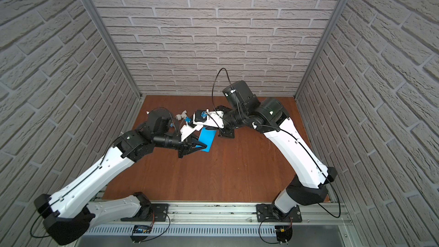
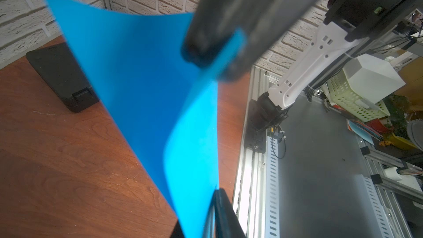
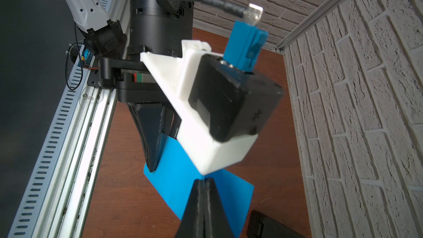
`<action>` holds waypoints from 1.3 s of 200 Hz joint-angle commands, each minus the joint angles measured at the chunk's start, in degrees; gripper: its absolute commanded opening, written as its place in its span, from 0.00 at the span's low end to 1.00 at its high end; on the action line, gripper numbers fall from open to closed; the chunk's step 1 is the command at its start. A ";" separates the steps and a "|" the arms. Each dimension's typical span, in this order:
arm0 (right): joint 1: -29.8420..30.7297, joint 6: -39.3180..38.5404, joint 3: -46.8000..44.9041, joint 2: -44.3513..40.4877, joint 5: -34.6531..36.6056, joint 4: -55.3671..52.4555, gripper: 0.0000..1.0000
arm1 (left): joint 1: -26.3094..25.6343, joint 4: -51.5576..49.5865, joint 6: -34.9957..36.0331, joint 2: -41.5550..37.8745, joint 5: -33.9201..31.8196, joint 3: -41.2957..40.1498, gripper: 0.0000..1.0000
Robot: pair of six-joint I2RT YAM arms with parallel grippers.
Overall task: Fold the square paper along the opposite sides
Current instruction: Fold the paper.
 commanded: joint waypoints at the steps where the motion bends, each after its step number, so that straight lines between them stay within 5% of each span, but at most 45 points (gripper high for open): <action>1: 0.68 0.07 -0.79 -1.66 -0.22 2.16 0.03 | 0.29 2.38 0.79 -0.83 0.12 -0.98 0.19; 260: 0.51 0.51 -1.66 -2.72 1.01 3.56 0.03 | 0.38 2.47 0.81 -1.14 0.04 -1.27 0.20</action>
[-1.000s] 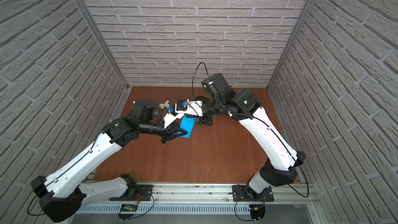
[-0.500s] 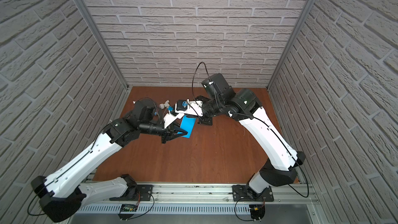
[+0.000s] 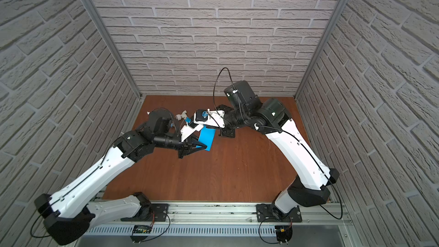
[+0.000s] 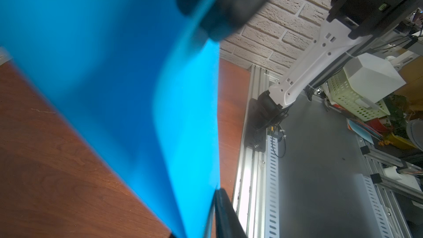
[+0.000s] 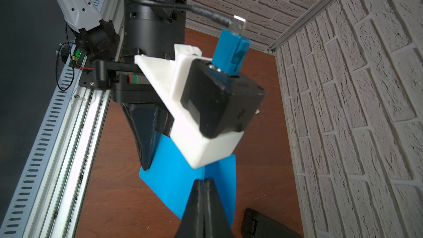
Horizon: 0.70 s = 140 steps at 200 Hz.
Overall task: Fold the square paper along the opposite sides
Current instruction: Fold the paper.
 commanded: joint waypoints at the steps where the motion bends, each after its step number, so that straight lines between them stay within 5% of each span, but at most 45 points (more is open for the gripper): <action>1: 0.51 0.49 -0.73 -1.63 -0.30 1.91 0.03 | 0.40 2.45 0.80 -1.16 0.04 -0.75 0.20; 140: 0.50 0.40 -0.96 -1.27 -0.97 2.07 0.03 | 0.33 2.45 0.97 -1.01 -0.11 -0.78 0.20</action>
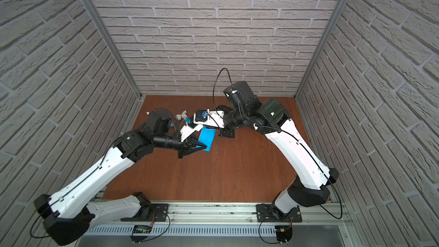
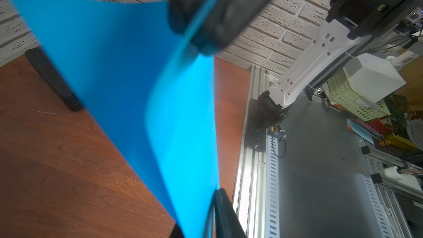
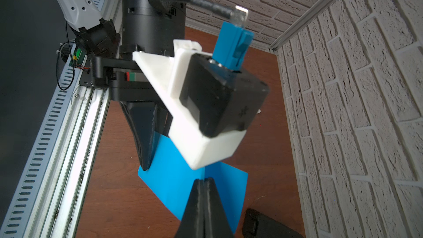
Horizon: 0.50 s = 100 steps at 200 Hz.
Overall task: Fold the square paper along the opposite sides
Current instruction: Fold the paper.
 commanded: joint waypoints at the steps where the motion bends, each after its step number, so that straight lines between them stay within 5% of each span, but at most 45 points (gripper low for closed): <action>1: 0.50 0.40 -0.31 -1.25 -0.88 1.85 0.03 | 0.33 2.45 0.90 -0.75 -0.03 -0.78 0.20; 100: 0.50 0.31 -0.54 -2.22 -0.03 1.93 0.03 | 0.40 2.52 0.82 -0.69 0.00 -0.87 0.20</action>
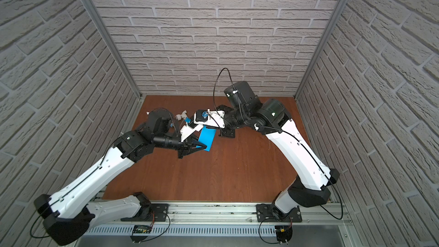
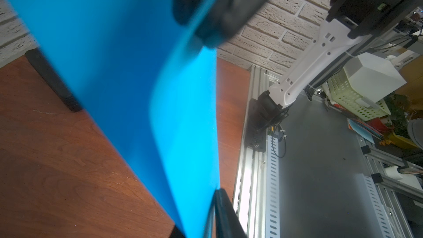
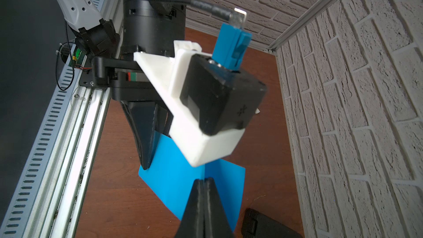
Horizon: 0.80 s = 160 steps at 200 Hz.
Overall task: Fold the square paper along the opposite sides
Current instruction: Fold the paper.
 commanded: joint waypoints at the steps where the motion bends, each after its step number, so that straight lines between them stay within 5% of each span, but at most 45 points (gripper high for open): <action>1: 0.50 0.33 -0.48 -1.83 -0.20 1.92 0.03 | 0.36 2.51 0.66 -0.70 0.00 -0.87 0.20; 160: 0.50 0.33 -0.79 -1.39 -0.58 2.13 0.03 | 0.44 2.50 0.75 -0.86 -0.01 -0.87 0.20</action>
